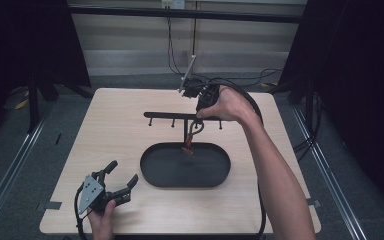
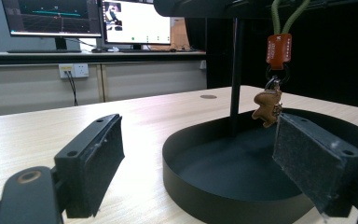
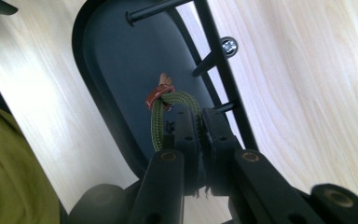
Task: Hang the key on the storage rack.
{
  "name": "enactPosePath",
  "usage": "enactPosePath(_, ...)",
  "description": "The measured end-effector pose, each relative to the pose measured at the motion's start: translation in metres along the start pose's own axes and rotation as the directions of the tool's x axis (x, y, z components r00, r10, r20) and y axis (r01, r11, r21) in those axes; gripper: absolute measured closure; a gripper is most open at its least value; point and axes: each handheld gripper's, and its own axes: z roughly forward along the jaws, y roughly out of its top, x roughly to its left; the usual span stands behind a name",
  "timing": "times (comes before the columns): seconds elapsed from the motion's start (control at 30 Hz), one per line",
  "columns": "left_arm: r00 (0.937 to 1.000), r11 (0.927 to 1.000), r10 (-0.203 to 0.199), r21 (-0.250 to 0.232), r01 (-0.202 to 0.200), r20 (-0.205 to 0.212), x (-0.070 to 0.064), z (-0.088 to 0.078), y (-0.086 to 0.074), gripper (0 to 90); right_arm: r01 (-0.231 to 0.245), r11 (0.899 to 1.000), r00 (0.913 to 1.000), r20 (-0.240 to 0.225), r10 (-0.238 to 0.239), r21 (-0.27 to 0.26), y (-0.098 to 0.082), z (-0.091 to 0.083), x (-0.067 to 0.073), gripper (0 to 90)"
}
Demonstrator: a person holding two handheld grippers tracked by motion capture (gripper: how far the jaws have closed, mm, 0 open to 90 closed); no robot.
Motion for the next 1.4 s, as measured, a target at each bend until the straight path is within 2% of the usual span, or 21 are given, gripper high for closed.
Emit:
enactPosePath(0.37, 1.0000, 1.0000, -0.003, -0.001, 0.003, 0.000, 0.000, 0.000, 0.000, 15.8, -0.006, 1.000, 1.0000, 0.007, 0.007, -0.018, 0.001, 0.002, -0.004, 85.1)
enactPosePath(0.6, 1.0000, 1.0000, -0.004, -0.002, 0.004, 0.000, 0.000, 0.000, 0.000, 15.8, 0.001, 1.000, 0.9999, 0.010, 0.000, -0.027, 0.002, 0.004, 0.000, 84.2)
enactPosePath(0.97, 1.0000, 1.0000, -0.003, -0.001, 0.003, 0.000, 0.000, 0.000, 0.000, 15.8, -0.013, 0.999, 0.9997, 0.020, 0.014, -0.040, 0.001, 0.005, 0.001, 80.8)
enactPosePath(1.17, 1.0000, 1.0000, -0.005, 0.000, 0.005, 0.000, 0.000, 0.000, 0.000, 15.8, -0.048, 0.998, 0.9985, 0.025, 0.049, -0.049, -0.006, 0.002, -0.001, 75.2)
enactPosePath(1.33, 1.0000, 1.0000, -0.003, -0.001, 0.003, 0.000, 0.000, 0.000, 0.000, 15.8, -0.059, 0.994, 0.9982, 0.007, 0.059, -0.088, -0.014, -0.003, -0.001, 70.9)
enactPosePath(1.4, 1.0000, 0.9999, -0.009, -0.005, 0.009, 0.000, -0.001, 0.000, 0.000, 15.8, -0.064, 0.992, 0.9979, -0.014, 0.063, -0.108, -0.018, -0.003, -0.002, 66.0)
